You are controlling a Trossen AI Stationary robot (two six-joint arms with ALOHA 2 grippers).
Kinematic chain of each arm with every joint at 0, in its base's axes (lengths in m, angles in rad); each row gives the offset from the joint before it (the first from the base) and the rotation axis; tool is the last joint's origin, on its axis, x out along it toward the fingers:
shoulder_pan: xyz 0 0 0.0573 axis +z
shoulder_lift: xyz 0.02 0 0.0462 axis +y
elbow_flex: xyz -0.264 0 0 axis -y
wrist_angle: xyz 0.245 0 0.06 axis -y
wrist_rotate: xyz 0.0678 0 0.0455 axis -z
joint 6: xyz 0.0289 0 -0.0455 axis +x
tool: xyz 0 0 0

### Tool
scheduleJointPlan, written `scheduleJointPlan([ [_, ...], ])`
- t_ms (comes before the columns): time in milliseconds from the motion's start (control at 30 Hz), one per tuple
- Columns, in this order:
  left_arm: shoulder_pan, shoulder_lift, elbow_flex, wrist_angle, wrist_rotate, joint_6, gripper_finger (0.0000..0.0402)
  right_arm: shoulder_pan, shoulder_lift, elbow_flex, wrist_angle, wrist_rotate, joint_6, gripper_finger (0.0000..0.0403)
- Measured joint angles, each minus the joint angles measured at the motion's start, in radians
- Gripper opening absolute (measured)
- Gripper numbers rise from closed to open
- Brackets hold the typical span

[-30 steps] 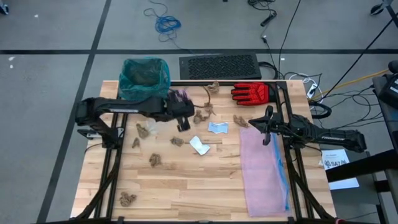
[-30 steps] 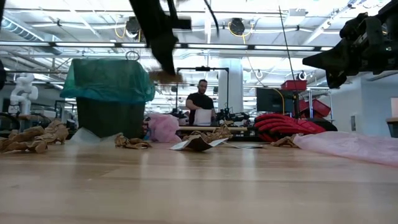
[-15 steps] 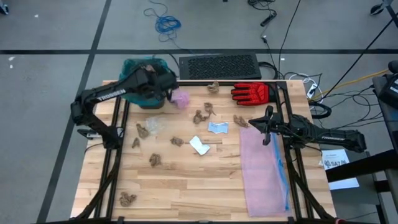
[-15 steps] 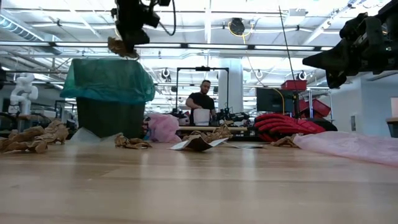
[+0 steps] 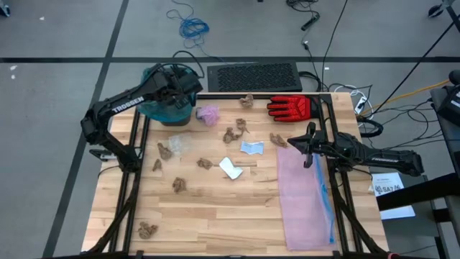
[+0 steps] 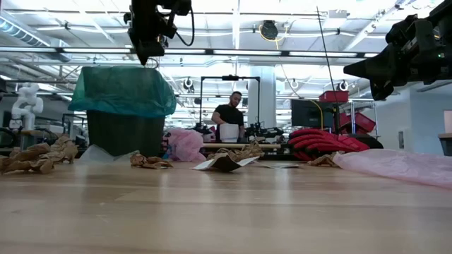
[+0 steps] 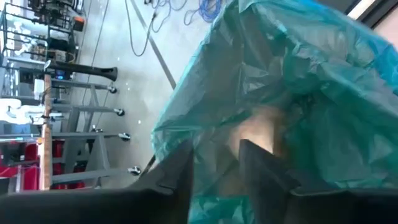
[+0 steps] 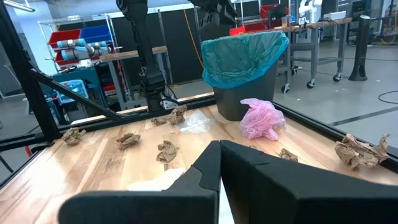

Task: Place trash/remove bag and relplace
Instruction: Put the brown napkin into the trash bin

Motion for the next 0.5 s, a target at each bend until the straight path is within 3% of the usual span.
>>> scheduleJointPlan([
  [133, -0.001, 0.000, 0.000, -0.003, 0.022, 0.017, 0.0183, 0.000, 0.000, 0.000, 0.000, 0.000, 0.000, 0.0000],
  [233, -0.021, 0.000, 0.007, -0.008, 0.020, -0.006, 0.0182, 0.000, 0.000, 0.000, 0.000, 0.000, 0.000, 0.0000],
  [367, -0.109, 0.000, 0.064, -0.027, 0.028, -0.043, 0.0138, 0.000, 0.000, 0.000, 0.000, 0.000, 0.000, 0.0000],
  [500, -0.211, -0.002, 0.118, -0.033, 0.212, -0.088, 0.0065, 0.000, 0.000, 0.000, 0.000, 0.000, 0.000, 0.0000],
])
